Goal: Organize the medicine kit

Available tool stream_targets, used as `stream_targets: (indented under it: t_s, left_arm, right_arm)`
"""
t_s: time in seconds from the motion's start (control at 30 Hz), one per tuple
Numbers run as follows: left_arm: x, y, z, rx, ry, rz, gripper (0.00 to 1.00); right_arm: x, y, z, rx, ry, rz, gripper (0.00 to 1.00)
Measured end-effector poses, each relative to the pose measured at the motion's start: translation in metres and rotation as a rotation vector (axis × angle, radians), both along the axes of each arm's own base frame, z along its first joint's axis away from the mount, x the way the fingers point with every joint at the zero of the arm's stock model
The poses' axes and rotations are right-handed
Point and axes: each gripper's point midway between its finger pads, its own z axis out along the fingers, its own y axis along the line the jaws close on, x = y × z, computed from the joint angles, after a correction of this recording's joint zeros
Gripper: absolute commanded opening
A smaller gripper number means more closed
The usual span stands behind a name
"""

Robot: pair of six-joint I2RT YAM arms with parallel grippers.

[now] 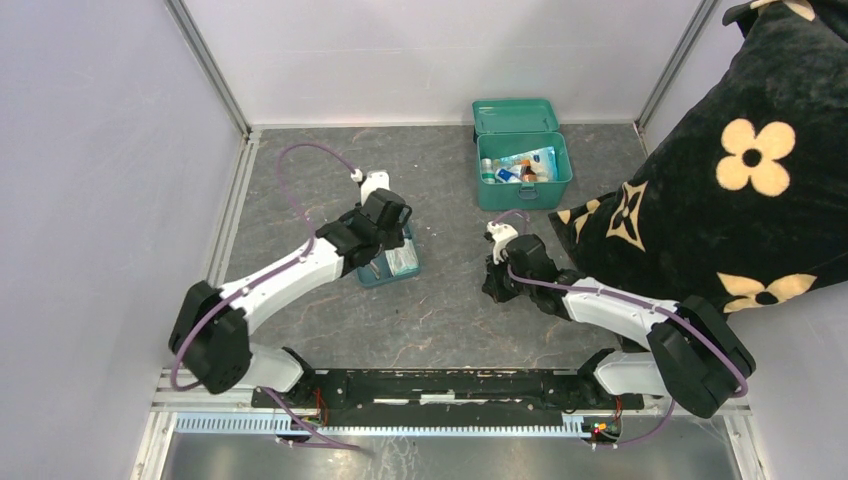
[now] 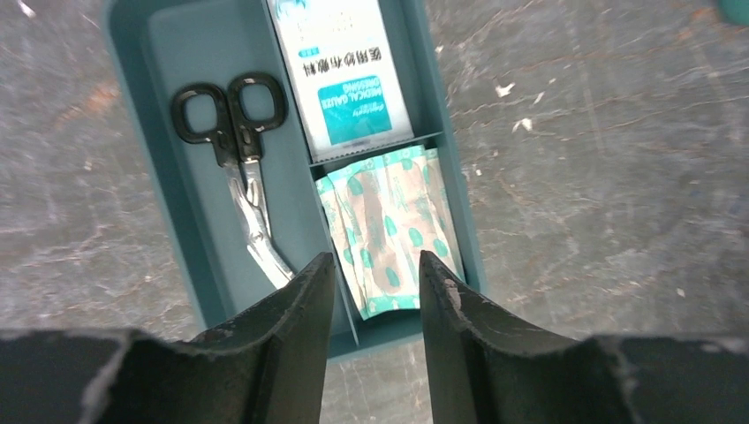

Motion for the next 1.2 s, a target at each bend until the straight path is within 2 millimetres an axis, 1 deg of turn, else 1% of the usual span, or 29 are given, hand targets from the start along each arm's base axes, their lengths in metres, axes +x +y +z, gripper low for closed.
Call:
stream_targets:
  t_s: [0.1,0.17,0.23,0.27,0.3,0.37,0.43,0.5,0.57,0.67,0.73,0.87,1.07,1.2]
  left_arm:
    - [0.002,0.002,0.039,-0.024,-0.070,-0.007,0.51]
    - [0.004,0.005,0.068,-0.042,-0.130,-0.003,0.52]
    - [0.002,0.012,0.089,-0.046,-0.175,0.001,0.52]
    - [-0.001,0.016,0.097,-0.045,-0.190,0.002,0.53]
    - [-0.003,0.020,0.102,-0.042,-0.202,0.006,0.54]
    - [-0.008,0.030,0.112,-0.027,-0.224,0.016,0.55]
    - [-0.013,0.040,0.120,-0.014,-0.248,0.033,0.56]
    - [-0.019,0.052,0.125,0.001,-0.271,0.056,0.59]
    - [-0.023,0.062,0.125,0.017,-0.281,0.076,0.62]
    - [-0.029,0.075,0.116,0.051,-0.276,0.101,0.63]
    - [-0.031,0.079,0.108,0.069,-0.262,0.106,0.64]
    - [-0.034,0.082,0.102,0.086,-0.245,0.106,0.64]
    - [-0.033,0.084,0.103,0.091,-0.246,0.113,0.66]
    - [-0.034,0.084,0.102,0.093,-0.245,0.113,0.67]
  right_arm:
    - [0.008,0.017,0.016,0.028,-0.025,0.028,0.02]
    - [0.017,0.037,0.034,0.060,-0.054,0.059,0.01]
    - [0.027,0.057,0.051,0.092,-0.083,0.086,0.01]
    - [0.032,0.068,0.059,0.111,-0.097,0.101,0.01]
    - [0.036,0.075,0.063,0.118,-0.104,0.109,0.01]
    - [0.046,0.098,0.075,0.139,-0.117,0.136,0.00]
    - [0.057,0.124,0.084,0.159,-0.128,0.168,0.00]
    - [0.065,0.146,0.088,0.171,-0.132,0.194,0.00]
    - [0.072,0.166,0.087,0.177,-0.129,0.217,0.00]
    - [0.080,0.190,0.076,0.169,-0.113,0.246,0.00]
    - [0.083,0.199,0.068,0.156,-0.102,0.256,0.00]
    - [0.086,0.207,0.050,0.114,-0.079,0.267,0.00]
    - [0.088,0.200,0.029,0.046,-0.057,0.254,0.00]
    - [0.090,0.199,0.019,0.017,-0.048,0.256,0.00]
